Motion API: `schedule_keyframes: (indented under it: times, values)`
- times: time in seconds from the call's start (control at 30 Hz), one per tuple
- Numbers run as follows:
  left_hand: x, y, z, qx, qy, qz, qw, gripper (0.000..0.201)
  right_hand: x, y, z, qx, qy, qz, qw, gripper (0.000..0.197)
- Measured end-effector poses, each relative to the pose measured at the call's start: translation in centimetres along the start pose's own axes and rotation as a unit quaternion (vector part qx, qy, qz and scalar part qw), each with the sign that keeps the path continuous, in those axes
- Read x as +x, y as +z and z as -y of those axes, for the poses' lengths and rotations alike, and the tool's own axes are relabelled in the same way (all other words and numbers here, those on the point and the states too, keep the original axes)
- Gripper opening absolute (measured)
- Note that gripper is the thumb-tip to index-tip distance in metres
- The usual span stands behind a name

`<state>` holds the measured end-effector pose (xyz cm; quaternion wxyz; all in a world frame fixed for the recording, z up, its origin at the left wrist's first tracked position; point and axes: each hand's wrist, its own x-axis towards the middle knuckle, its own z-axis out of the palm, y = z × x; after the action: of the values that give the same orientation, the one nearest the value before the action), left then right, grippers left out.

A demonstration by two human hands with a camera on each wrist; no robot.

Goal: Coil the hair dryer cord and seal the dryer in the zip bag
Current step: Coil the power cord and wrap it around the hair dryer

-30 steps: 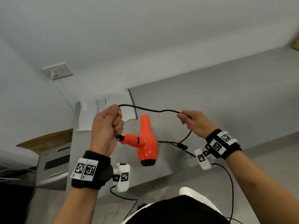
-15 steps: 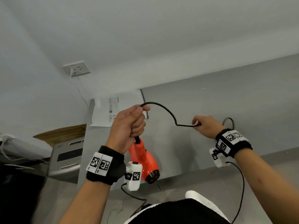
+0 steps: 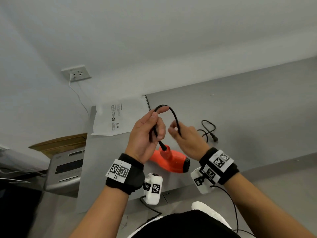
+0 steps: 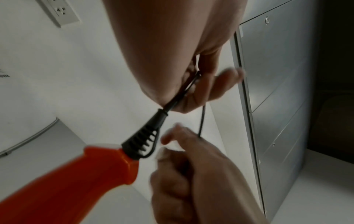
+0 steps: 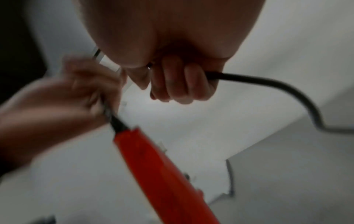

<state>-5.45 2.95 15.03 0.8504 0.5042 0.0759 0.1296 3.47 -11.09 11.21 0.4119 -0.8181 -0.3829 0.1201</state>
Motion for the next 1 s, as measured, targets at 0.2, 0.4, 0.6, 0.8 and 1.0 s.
schedule_keyframes:
  times: [0.2,0.4,0.6,0.8,1.0]
  values:
    - [0.2,0.4,0.3,0.019,0.013,-0.002,1.000,0.039,-1.3,2.1,-1.0,-0.073,-0.035,0.053,0.995,0.019]
    - [0.6,0.7,0.6,0.013,0.008,-0.007,1.000,0.041,-1.3,2.4,-1.1,-0.110,-0.012,0.083,0.990,0.024]
    - [1.2,0.8,1.7,0.046,0.014,-0.019,0.999,0.047,-1.8,1.9,0.8,-0.215,-0.025,0.169,0.962,0.031]
    - [1.4,0.7,1.6,0.253,0.026,0.009,0.967,0.051,-1.4,-2.2,3.1,-0.321,-0.114,0.168,0.925,0.026]
    - [1.5,0.9,0.8,0.340,0.004,0.011,0.940,0.042,-0.2,-6.7,4.2,-0.233,-0.157,-0.010,0.960,0.016]
